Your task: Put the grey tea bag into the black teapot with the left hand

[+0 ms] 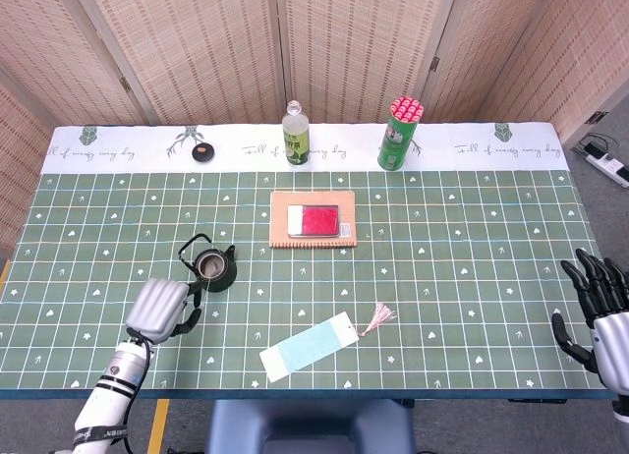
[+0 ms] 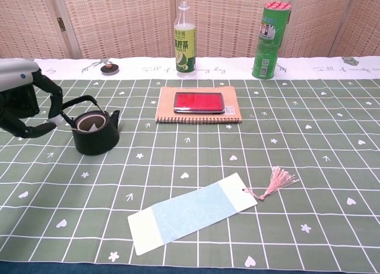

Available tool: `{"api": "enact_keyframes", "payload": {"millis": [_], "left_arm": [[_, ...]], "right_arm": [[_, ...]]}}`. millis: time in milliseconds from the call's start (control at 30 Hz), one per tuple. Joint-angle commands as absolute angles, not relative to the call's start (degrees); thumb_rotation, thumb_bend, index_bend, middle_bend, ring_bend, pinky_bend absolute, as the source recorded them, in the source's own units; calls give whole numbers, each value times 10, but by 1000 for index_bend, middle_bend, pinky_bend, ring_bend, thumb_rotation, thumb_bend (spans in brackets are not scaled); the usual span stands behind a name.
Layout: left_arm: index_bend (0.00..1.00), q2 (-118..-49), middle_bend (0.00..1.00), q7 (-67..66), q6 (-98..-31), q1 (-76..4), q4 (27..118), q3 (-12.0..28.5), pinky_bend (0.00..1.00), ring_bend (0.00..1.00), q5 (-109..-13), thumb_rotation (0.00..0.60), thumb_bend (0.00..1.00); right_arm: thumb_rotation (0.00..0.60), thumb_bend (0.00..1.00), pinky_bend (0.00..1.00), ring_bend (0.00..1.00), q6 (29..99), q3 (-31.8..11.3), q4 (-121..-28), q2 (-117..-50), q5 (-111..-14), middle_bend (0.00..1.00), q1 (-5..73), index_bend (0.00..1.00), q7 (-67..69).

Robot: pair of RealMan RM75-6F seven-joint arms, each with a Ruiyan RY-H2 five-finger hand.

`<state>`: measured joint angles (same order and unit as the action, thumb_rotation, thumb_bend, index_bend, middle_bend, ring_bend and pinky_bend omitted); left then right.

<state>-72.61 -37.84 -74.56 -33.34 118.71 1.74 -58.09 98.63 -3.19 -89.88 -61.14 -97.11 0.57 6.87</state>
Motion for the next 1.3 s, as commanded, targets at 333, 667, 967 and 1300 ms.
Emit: {"api": "enact_keyframes", "payload": {"millis": [333,667,967,1300], "left_arm": [[179,-726,1000,-314,-740,-300,1152,10,1000,1000,-602,600,321],[0,-687,1000,-311,-718,-297,1174,11,1000,1000,-586,600,108],[0,-574,524,-239,-762,-226,1172,-36,702,490,-666,600,113],[86,-642,122,-120,-969,-93,982,-53,97,42,-861,600,114]], "right_arm": [[600,509,0,0,982,-30,-899,-613,-972,0,7,0,64],[600,509,0,0,976,-30,-902,-614,-969,0,9,0,59],[600,509,0,0,961,-31,-902,-616,-959,0,13,0,52],[600,510,0,0,935,-30,-918,-620,-936,0,16,0,15]]}}
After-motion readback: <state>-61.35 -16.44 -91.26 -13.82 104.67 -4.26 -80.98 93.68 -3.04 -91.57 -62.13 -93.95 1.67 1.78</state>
